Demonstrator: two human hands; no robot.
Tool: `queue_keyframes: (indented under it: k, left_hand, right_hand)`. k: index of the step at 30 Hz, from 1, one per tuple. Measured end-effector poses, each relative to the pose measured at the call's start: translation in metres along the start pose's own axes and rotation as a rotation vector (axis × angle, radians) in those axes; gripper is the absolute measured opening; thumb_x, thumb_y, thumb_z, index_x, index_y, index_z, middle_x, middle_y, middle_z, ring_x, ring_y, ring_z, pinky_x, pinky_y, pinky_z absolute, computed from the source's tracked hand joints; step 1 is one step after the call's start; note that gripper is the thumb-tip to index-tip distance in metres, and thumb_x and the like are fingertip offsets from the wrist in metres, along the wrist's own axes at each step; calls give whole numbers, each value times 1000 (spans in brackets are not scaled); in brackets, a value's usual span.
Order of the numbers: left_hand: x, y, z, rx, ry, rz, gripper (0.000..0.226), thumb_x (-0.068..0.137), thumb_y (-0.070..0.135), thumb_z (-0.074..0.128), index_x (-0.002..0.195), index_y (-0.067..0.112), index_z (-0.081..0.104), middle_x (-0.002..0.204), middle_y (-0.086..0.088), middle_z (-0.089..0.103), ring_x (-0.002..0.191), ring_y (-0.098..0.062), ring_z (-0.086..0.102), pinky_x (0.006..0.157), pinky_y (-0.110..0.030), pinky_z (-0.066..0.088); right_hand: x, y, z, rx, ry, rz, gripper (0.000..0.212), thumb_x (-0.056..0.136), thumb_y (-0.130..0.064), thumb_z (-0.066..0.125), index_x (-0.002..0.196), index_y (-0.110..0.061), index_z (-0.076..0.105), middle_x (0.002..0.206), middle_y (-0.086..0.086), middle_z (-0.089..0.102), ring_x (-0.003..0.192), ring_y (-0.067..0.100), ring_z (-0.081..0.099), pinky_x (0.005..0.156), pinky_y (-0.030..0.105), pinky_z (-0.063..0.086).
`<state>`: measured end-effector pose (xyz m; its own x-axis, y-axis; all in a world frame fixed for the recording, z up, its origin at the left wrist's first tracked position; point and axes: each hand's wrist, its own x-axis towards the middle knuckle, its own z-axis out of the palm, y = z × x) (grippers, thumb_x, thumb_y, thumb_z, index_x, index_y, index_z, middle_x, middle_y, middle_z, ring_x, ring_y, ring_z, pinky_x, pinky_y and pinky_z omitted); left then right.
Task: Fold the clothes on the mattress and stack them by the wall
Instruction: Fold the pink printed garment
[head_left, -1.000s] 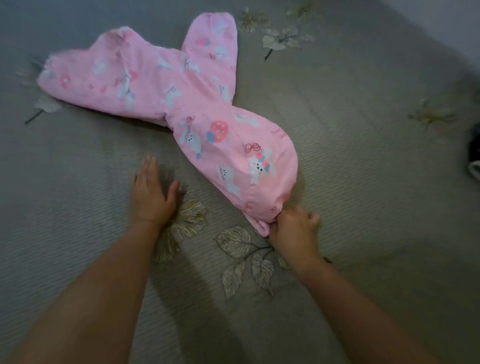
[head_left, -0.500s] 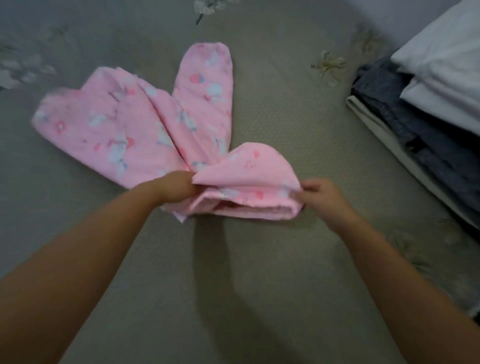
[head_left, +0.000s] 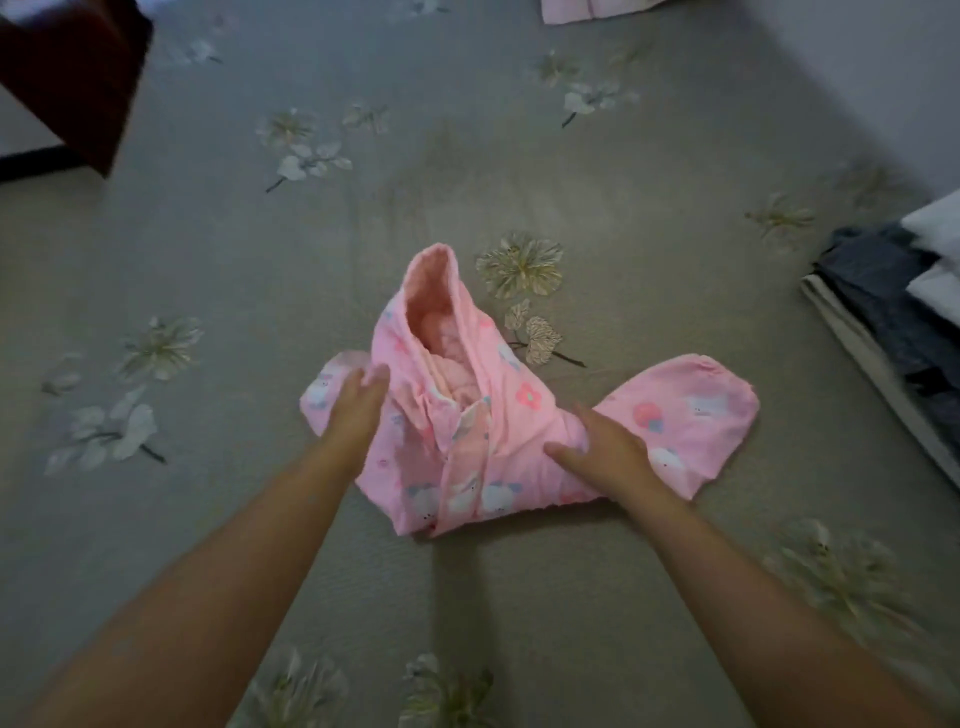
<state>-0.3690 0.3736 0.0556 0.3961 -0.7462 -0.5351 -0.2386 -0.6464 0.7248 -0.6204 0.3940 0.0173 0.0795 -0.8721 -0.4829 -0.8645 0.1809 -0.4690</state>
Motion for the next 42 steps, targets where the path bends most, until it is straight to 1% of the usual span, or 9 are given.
queue_keyframes:
  k: [4,8,13,18,21,25,30,36,42]
  left_hand:
    - [-36,-85,9,314,-297,32,37,95,11,43,130,1,46,137,-14,46,123,-27,44,98,-27,35]
    - [-31,-95,13,418,-221,203,33,96,11,40,126,1,49,127,-16,52,116,-26,48,88,-24,37]
    - [-50,-50,42,433,-300,429,31,96,23,44,67,24,33,74,-5,48,74,-19,44,58,-30,22]
    - [-94,-37,91,362,-726,528,8,94,31,45,90,27,50,78,13,53,76,-11,49,62,-15,36]
    - [-100,-47,115,499,-806,451,24,93,33,49,111,17,53,97,5,56,90,-15,53,78,-22,39]
    - [-106,-58,141,662,-610,545,29,97,28,40,70,16,40,90,-17,60,79,-21,49,65,-30,28]
    - [-91,-22,121,466,-169,518,21,98,19,34,81,9,41,94,-24,58,89,-35,54,69,-36,31]
    - [-79,89,30,562,228,843,31,98,20,34,108,-2,54,105,-28,55,93,-43,53,74,-44,38]
    - [-137,162,-83,742,355,1166,39,91,35,51,96,-3,61,96,-28,62,87,-43,60,69,-43,43]
  right_hand:
    - [0,-3,23,-91,108,31,45,87,-47,50,124,-21,51,120,8,61,115,27,52,90,34,33]
    - [-10,4,15,-5,194,-37,28,90,-33,53,100,-8,63,99,16,67,100,32,58,80,34,35]
    - [-38,40,-18,347,447,70,17,90,-14,55,82,0,59,79,17,57,78,25,50,58,29,23]
    - [-62,108,-22,496,410,637,37,96,-16,43,117,14,51,123,34,50,111,43,48,87,37,39]
    - [-74,136,-14,444,361,707,38,96,-14,42,117,17,50,124,35,49,110,42,49,80,34,37]
    - [-79,150,-12,434,402,650,34,94,-15,46,107,15,55,114,33,56,103,39,53,76,33,36]
    - [-83,122,-55,349,603,290,21,89,-12,56,99,6,59,97,25,62,84,29,53,66,26,31]
    - [-76,47,-159,47,863,-163,21,87,-11,56,90,8,63,87,30,60,85,41,57,71,39,36]
    - [-127,-44,-237,-178,1064,-463,21,66,-8,58,80,4,70,68,28,60,67,43,61,62,48,47]
